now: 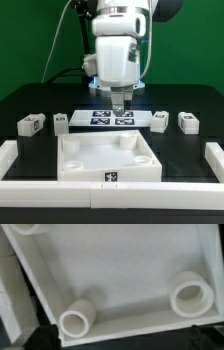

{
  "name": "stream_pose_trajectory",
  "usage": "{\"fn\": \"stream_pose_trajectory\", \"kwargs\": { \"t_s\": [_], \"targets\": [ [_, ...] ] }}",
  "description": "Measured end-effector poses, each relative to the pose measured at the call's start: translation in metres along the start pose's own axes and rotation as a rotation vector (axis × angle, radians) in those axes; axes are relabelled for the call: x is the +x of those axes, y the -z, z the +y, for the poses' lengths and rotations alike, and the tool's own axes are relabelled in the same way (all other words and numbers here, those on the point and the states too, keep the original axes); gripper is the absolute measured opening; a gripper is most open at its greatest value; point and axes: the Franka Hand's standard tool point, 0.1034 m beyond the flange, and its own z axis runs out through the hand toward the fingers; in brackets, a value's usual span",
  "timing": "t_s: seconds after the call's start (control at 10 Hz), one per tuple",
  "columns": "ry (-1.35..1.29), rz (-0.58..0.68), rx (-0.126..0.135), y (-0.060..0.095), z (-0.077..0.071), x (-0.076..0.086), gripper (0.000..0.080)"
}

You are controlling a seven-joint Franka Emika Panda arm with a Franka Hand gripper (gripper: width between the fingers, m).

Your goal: Assemble one leg

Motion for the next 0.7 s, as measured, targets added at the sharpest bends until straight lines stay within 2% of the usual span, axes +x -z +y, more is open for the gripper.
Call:
{"fn": "stream_pose_trajectory", "kwargs": {
  "t_s": [0.2,0.3,0.7],
  "targets": [
    [0.103,-0.014,0.017,-0.0042,-0.0094,0.0066,0.065],
    [0.12,-0.023,0.037,-0.0075,-0.0144,0.0048,0.065],
    [0.113,-0.022,0.037,-0.0078,-0.0141,0.0042,0.065]
  ]
}}
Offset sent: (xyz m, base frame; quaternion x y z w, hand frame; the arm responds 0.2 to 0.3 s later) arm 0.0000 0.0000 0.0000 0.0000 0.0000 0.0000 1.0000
